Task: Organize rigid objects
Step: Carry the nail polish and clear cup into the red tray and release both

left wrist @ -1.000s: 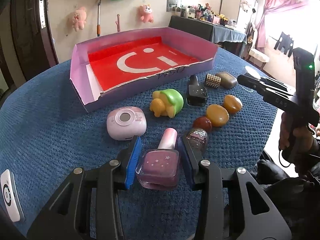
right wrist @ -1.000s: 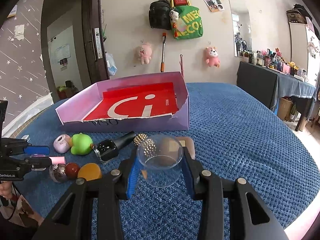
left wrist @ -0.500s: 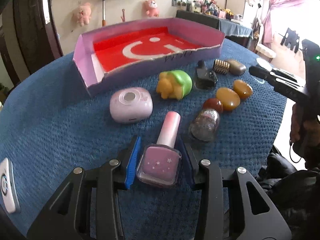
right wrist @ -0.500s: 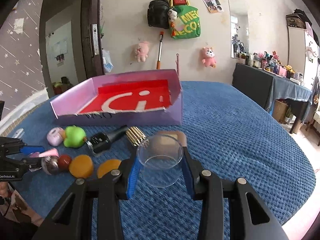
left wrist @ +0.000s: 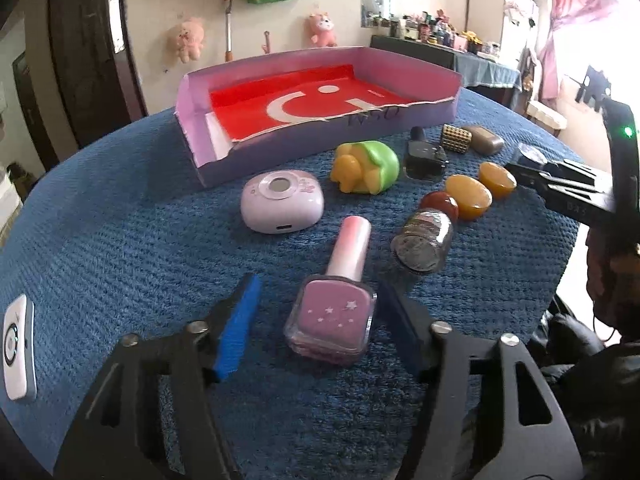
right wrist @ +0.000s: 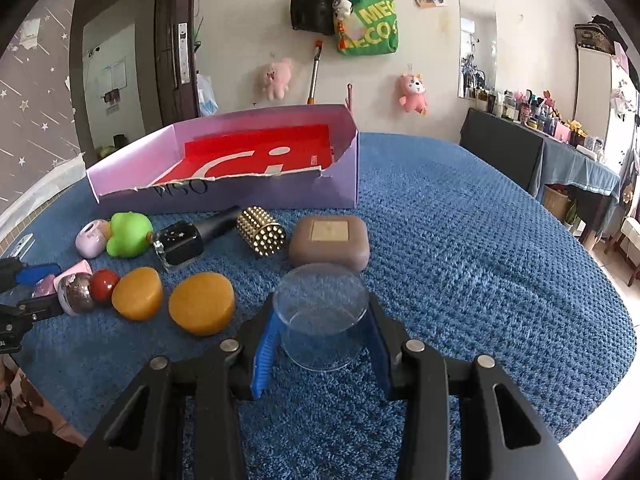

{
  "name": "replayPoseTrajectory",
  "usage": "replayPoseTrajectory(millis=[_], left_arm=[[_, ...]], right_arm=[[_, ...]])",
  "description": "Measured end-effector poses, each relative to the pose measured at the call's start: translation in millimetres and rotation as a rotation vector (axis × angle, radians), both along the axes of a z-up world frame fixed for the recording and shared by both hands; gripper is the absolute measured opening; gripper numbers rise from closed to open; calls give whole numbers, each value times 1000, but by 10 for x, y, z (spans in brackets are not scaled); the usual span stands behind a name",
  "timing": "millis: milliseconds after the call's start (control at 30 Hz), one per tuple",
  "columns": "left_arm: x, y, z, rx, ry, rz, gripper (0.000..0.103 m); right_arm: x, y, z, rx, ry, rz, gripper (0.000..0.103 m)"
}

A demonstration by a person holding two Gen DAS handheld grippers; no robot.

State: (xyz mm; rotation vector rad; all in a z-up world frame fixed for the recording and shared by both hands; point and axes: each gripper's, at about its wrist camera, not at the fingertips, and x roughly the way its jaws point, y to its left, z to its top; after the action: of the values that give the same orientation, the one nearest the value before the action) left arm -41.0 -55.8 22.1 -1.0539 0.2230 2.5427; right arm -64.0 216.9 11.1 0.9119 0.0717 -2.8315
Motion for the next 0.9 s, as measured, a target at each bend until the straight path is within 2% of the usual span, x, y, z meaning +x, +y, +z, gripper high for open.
replayPoseTrajectory(millis=[67,133,300,400,500,533,600,900], left_arm=[[-18,-32,-3,24,-10,0,66],[-5,5,-14,11,-4,-5,68],[6,57,-19,-7,21,-8,68],[-24,63,-24,5,10,-9,67],[-25,104,-19,9,14,-20,56],[-23,121,-17,14,14,-28,47],[-20,153,-15,9,23,-29,38],[-10,171,21,33,25,-20,36]], right_arm=[[3,-15,-4,9,3,2,48],[8,-18,-8,11,5,2,54],[9,0,-5,0,3,-3,54],[7,6,-1,3,6,-2,42],[0,6,-3,-2,8,8,42],[1,5,-3,-3,10,9,42],[8,15,-3,-14,14,13,42],[47,2,61,-11,41,24,41]])
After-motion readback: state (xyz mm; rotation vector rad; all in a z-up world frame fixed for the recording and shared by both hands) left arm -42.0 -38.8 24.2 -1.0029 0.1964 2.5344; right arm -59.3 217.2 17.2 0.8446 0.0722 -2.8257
